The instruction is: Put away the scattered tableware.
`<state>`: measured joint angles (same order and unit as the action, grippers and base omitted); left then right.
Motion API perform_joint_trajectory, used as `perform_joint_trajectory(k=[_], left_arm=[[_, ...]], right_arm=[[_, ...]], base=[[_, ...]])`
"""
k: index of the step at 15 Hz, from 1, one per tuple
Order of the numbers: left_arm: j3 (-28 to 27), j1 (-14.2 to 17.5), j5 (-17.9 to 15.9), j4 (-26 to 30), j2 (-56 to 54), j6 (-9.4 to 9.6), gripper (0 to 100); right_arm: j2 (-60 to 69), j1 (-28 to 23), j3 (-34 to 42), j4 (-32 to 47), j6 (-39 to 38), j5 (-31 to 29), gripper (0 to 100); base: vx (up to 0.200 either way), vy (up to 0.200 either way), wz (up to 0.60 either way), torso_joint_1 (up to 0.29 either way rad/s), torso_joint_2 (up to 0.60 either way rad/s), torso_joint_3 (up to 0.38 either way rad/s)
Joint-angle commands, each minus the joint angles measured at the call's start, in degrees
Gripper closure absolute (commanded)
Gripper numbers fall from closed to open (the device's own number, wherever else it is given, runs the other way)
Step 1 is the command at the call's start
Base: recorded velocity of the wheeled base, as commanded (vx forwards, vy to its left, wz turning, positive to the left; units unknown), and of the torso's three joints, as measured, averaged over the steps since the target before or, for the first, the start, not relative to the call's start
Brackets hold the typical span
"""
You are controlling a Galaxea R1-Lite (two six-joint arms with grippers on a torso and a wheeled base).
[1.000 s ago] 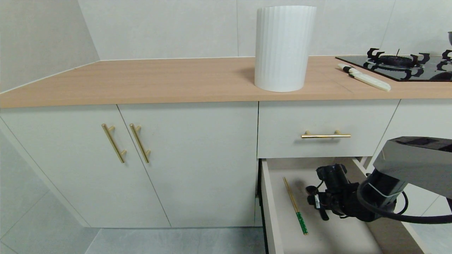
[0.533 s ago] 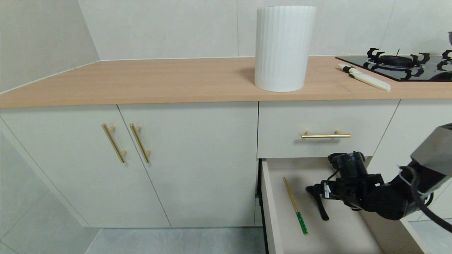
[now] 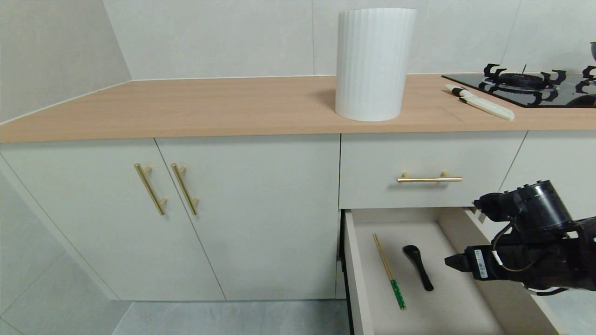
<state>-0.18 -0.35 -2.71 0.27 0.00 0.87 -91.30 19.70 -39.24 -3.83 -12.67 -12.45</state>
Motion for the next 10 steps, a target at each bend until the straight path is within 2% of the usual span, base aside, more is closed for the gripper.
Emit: perform_joint_trajectory(k=[1, 7, 10], left_arm=[[0.01, 0.00, -0.02, 0.00, 0.09, 0.01, 0], [0.01, 0.00, -0.02, 0.00, 0.09, 0.01, 0], [0.01, 0.00, -0.02, 0.00, 0.09, 0.01, 0]], right_arm=[[6.39, 0.34, 0.13, 1.63, 0.01, 1.81, 0], [6.66, 1.75, 0.75, 1.81, 0.10, 1.99, 0], [6.48, 1.83, 1.01, 1.81, 0.10, 1.99, 0]], base=[[0.000, 0.000, 0.00, 0.000, 0.00, 0.000], [0.000, 0.000, 0.00, 0.000, 0.00, 0.000], [-0.200, 0.000, 0.00, 0.004, 0.00, 0.002]])
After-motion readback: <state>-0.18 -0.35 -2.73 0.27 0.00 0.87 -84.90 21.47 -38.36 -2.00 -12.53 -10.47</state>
